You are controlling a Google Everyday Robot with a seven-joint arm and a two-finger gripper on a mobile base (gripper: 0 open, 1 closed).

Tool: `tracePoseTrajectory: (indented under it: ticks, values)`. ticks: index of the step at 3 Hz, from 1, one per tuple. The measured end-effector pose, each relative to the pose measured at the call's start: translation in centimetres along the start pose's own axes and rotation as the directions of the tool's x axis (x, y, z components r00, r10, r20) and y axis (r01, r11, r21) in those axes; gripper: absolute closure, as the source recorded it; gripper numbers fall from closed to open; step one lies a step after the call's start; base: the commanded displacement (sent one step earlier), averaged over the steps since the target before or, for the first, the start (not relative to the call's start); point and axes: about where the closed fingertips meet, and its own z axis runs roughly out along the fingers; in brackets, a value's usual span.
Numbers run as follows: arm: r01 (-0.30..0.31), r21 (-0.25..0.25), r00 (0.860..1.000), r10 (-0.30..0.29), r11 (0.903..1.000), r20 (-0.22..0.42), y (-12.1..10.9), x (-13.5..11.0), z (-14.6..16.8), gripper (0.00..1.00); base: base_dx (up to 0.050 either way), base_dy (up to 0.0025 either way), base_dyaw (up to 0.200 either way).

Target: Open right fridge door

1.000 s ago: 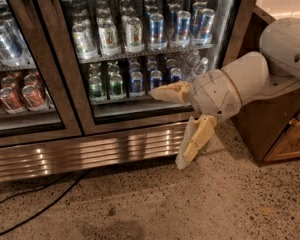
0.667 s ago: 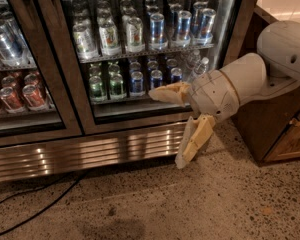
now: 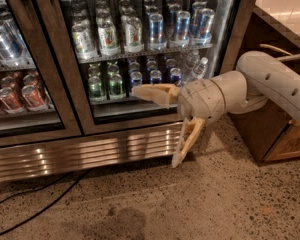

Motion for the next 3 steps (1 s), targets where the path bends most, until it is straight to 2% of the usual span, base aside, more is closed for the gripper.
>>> tracePoseTrajectory:
  ticks: [1,2,3]
  values:
    - [0.0,0.0,1.0,0.0,1.0,0.0,0.0,0.0,0.0,0.0,0.0,0.0,0.0]
    - [-0.012,0.094,1.0,0.011,0.9955,0.009,-0.3,0.0,0.5,0.0,0.0,0.0,0.0]
    - [-0.007,0.189,0.999,-0.001,0.982,0.043,-0.6,-0.6,1.4,0.0,0.0,0.0,0.0]
